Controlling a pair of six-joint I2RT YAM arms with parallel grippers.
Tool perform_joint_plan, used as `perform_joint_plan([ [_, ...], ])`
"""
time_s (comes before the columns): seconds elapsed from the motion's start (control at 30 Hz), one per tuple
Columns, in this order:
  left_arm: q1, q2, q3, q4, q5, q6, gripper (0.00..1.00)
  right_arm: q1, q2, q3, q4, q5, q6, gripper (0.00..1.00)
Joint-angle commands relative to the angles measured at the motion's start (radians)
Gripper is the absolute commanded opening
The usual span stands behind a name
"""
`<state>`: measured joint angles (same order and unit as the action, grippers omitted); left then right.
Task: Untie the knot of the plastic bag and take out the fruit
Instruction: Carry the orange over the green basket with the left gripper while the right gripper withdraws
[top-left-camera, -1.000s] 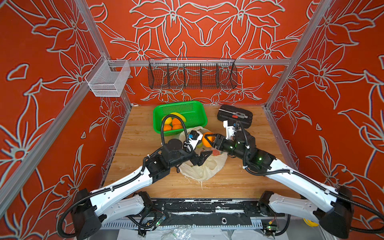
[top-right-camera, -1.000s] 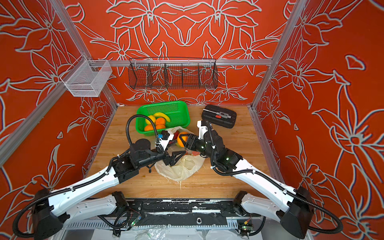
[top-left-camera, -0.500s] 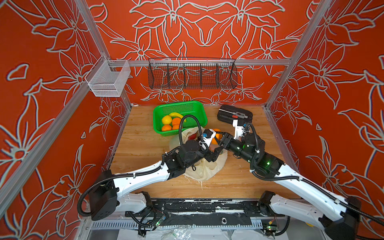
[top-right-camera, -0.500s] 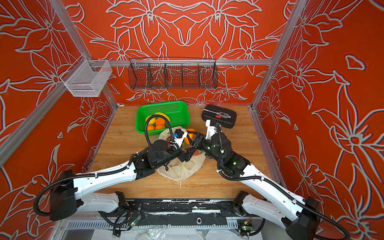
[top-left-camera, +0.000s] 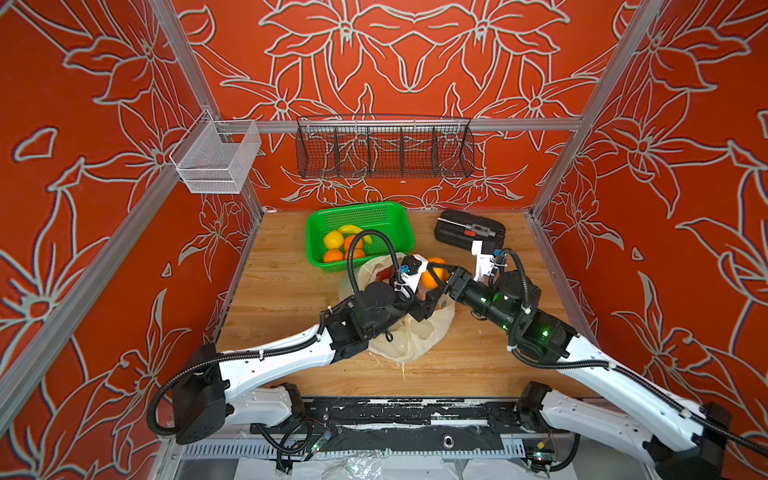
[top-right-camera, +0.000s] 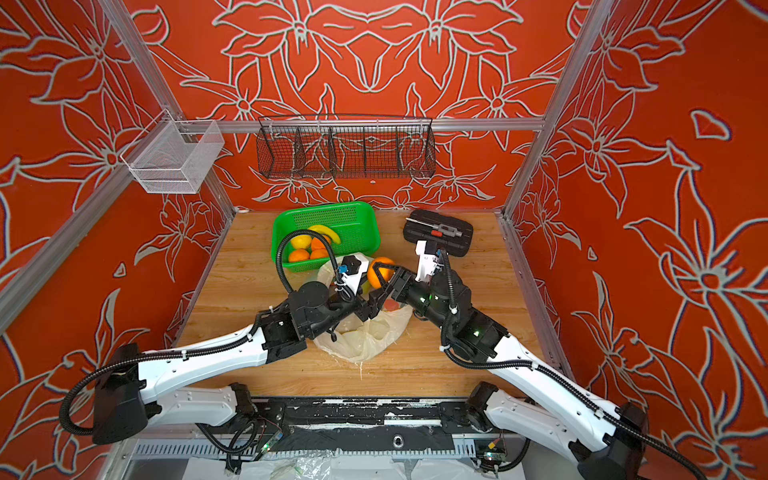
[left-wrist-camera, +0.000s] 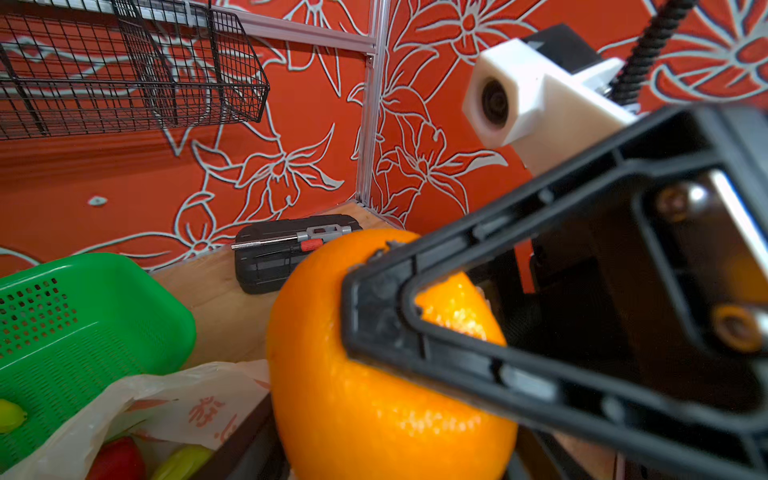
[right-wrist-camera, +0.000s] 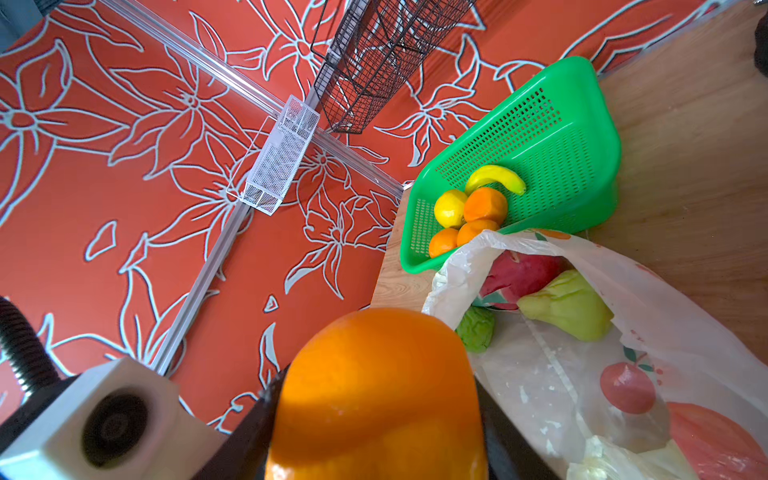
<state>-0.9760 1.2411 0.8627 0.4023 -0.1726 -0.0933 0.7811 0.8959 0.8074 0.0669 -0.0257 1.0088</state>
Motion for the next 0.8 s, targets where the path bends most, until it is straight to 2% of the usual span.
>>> perform_joint_plan([
  [0.0, 0.007, 0.013, 0.043, 0.069, -0.022, 0.006, 0.67, 0.001, -0.001, -0.02, 0.02, -0.034, 0.057, 0.56],
  [0.07, 0.006, 0.02, 0.048, 0.076, -0.03, 0.012, 0.65, 0.001, -0.007, -0.026, 0.021, -0.035, 0.069, 0.56],
  [0.17, 0.006, 0.027, 0.056, 0.083, -0.038, 0.025, 0.55, 0.001, -0.018, -0.041, 0.008, -0.021, 0.106, 0.56],
  [0.37, 0.007, 0.035, 0.071, 0.058, -0.027, 0.035, 0.48, 0.0, -0.035, -0.044, -0.026, -0.008, 0.13, 0.59],
  [0.43, 0.005, 0.035, 0.074, 0.043, -0.029, 0.031, 0.48, 0.001, -0.047, -0.038, -0.041, 0.004, 0.121, 0.63],
  [0.6, 0.008, 0.033, 0.105, -0.051, -0.071, -0.012, 0.48, 0.0, -0.098, -0.019, -0.099, 0.062, 0.058, 0.81],
  [0.77, 0.043, 0.013, 0.126, -0.132, -0.07, -0.084, 0.48, 0.001, -0.159, -0.02, -0.148, 0.139, -0.006, 0.84],
])
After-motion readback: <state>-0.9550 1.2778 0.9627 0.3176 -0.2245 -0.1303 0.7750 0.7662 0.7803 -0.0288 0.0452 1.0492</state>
